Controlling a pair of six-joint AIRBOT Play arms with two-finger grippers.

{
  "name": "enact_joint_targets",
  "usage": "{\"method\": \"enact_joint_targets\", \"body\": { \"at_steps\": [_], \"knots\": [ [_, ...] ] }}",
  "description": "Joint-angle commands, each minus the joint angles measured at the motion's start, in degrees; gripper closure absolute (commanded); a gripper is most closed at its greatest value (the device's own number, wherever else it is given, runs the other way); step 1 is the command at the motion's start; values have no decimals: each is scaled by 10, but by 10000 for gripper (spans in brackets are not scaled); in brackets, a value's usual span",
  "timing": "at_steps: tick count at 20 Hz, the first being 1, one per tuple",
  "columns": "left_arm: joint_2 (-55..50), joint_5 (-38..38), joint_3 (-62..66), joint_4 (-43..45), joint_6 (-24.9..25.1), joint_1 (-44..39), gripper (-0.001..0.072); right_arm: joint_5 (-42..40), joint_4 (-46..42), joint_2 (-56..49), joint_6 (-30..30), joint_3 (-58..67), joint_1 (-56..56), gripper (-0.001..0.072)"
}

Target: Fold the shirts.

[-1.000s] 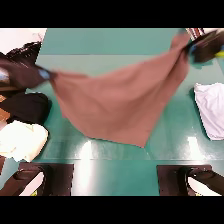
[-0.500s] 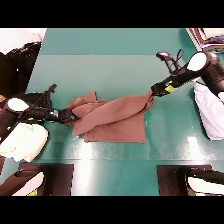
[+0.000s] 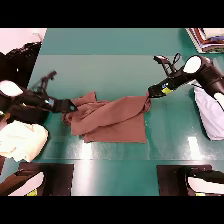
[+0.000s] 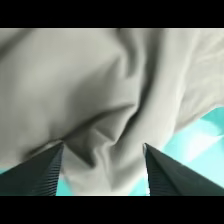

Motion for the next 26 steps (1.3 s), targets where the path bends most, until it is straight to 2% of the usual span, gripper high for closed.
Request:
{"method": "enact_joint_targets", "body": {
  "at_steps": [1,3,5,8,10,15,18,19,20,21,24,26],
  "knots": [
    [-1,0,112,130,-28,1,128,-2,2,12,0,0,0,698],
    [-11,67,106,167,-64,7,129,-2,2,15,0,0,0,698],
    [-57,65,96,158,-74,34,128,-2,2,14,0,0,0,698],
    [-152,16,93,132,-55,55,127,-2,2,14,0,0,0,698],
    [-198,10,93,128,-37,52,128,-2,2,14,0,0,0,698],
    [-236,42,88,117,-12,24,128,-3,2,14,0,0,0,698],
    [-238,72,88,120,-28,8,132,-2,2,14,0,0,0,698],
    [-238,75,88,120,-35,8,295,-2,2,14,0,0,0,698],
    [-238,75,88,120,-40,8,568,-2,2,14,0,0,0,698],
    [-238,75,88,121,-44,8,671,-3,2,14,0,0,0,698],
    [-220,73,97,123,-84,9,673,-8,2,26,0,0,-6,698],
    [-171,73,133,125,-88,9,673,-10,2,56,0,18,-23,698]
  ]
}}
